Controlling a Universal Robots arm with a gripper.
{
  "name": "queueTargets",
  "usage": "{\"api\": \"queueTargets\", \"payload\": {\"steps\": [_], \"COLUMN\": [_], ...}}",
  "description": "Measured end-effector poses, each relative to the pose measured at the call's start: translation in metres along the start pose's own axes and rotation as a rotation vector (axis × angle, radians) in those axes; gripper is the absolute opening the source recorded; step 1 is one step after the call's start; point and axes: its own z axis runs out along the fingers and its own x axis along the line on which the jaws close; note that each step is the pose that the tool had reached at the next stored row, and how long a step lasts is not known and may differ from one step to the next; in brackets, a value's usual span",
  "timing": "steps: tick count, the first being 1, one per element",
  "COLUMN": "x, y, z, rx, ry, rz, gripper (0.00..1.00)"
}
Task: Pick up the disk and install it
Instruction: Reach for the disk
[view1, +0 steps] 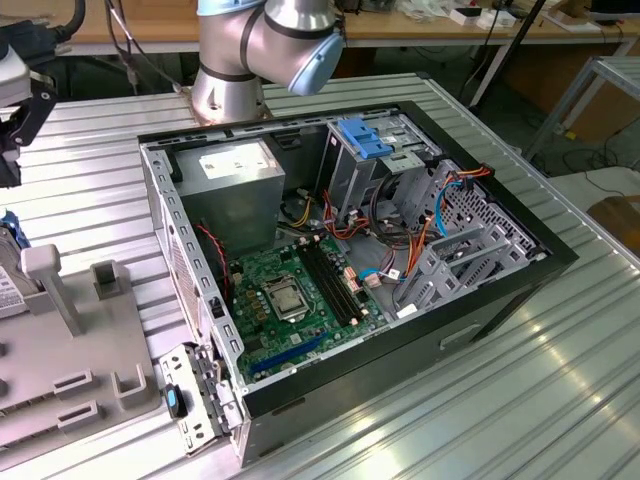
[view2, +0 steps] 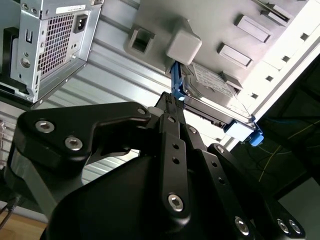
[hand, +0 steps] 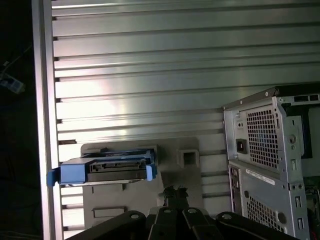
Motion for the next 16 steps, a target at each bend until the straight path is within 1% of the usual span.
{"api": "queueTargets", "payload": {"steps": [9,10,12,16], "x": [0.0143,0.0169,0.0243,0.0335], "y": [-0.0011,-0.0013,-0.0014,-0.0021], "z": [-0.0003,-0.0004,-0.0005,-0.0008], "rx": [0.0,0.0001,0.0,0.0], "ry": [0.0,0.0,0.0,0.0001], "rz": [0.0,0.0,0.0,0.0], "gripper": [0.11,0.11,0.11,0.11]}}
